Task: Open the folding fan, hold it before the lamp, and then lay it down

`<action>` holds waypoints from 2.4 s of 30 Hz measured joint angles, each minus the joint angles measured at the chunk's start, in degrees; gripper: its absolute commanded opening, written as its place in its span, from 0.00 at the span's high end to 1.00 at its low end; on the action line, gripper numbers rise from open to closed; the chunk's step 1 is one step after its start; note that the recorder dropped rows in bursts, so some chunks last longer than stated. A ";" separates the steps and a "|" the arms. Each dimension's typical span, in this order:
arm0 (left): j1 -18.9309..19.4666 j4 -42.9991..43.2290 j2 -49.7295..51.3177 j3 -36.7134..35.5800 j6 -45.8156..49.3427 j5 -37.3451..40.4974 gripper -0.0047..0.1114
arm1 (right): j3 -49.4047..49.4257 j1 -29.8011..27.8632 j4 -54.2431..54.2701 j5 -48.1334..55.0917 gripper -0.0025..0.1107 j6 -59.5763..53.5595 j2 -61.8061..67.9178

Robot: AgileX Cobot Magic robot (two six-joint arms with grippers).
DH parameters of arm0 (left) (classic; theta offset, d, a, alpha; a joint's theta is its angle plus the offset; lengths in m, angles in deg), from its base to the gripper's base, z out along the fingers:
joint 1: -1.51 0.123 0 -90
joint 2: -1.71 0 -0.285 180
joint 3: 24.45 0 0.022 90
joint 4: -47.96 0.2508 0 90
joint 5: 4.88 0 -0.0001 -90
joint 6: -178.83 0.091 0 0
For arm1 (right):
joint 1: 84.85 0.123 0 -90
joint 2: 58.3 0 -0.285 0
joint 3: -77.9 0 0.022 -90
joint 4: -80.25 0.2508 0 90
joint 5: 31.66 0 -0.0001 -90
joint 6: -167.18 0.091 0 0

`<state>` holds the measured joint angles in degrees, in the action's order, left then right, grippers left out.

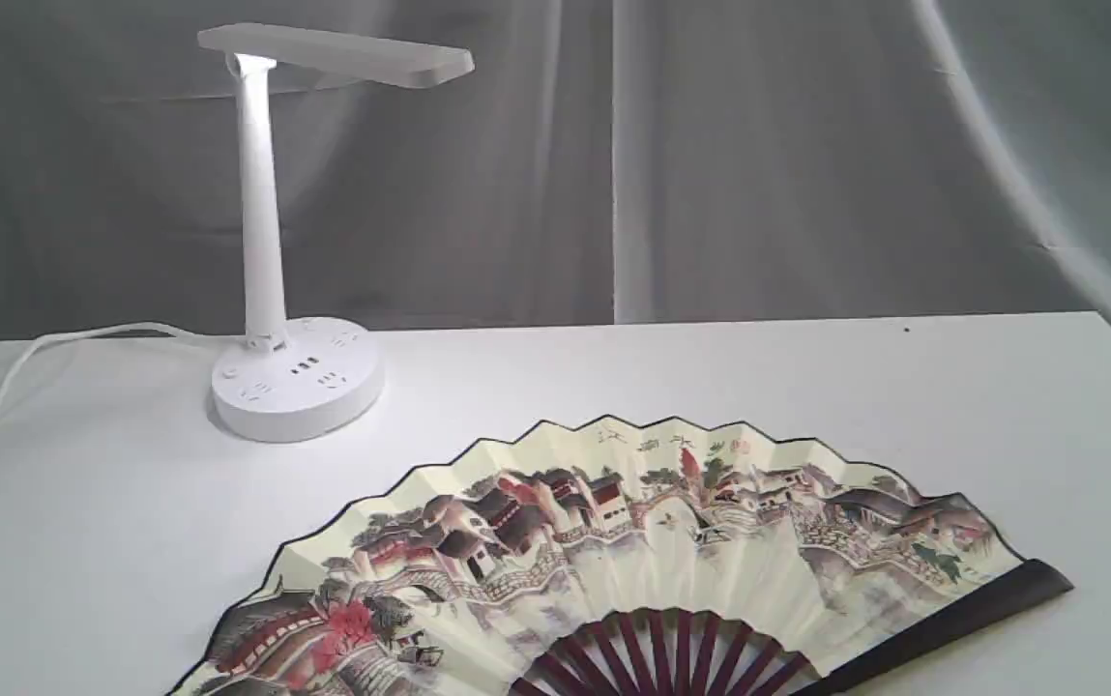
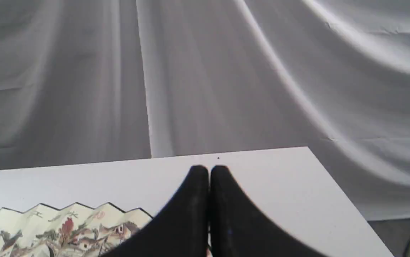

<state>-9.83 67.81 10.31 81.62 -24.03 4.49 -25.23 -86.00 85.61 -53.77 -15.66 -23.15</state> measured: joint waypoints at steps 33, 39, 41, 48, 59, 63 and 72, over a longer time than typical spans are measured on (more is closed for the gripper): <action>0.00 2.79 0.00 -3.02 -9.74 1.73 0.96 | 0.13 0.00 2.95 16.66 0.98 -3.24 0.00; 0.00 2.79 0.00 -3.02 -9.74 1.73 0.96 | 0.13 0.00 2.95 16.32 0.98 -6.86 -0.14; 0.00 2.79 0.00 -3.02 -9.74 1.73 0.96 | 0.13 0.00 2.95 16.43 0.98 -7.61 -1.45; 0.00 2.79 0.00 -3.02 -9.63 1.73 0.96 | 0.13 0.00 2.95 18.70 0.98 -8.73 -16.09; 0.00 2.90 -0.31 -3.02 -9.63 1.73 0.96 | 0.13 0.00 0.57 33.61 0.98 -11.16 -26.98; 0.00 2.90 -0.31 -3.02 -9.63 1.73 0.96 | 0.13 0.00 0.57 36.69 0.98 -9.48 -26.98; 0.00 2.90 -0.31 -3.02 -9.63 1.73 0.96 | 0.13 0.00 0.57 37.22 0.98 -9.24 -26.98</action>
<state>-9.83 70.71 10.00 78.60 -33.66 6.23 -25.11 -86.00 86.18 -16.55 -24.90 -50.13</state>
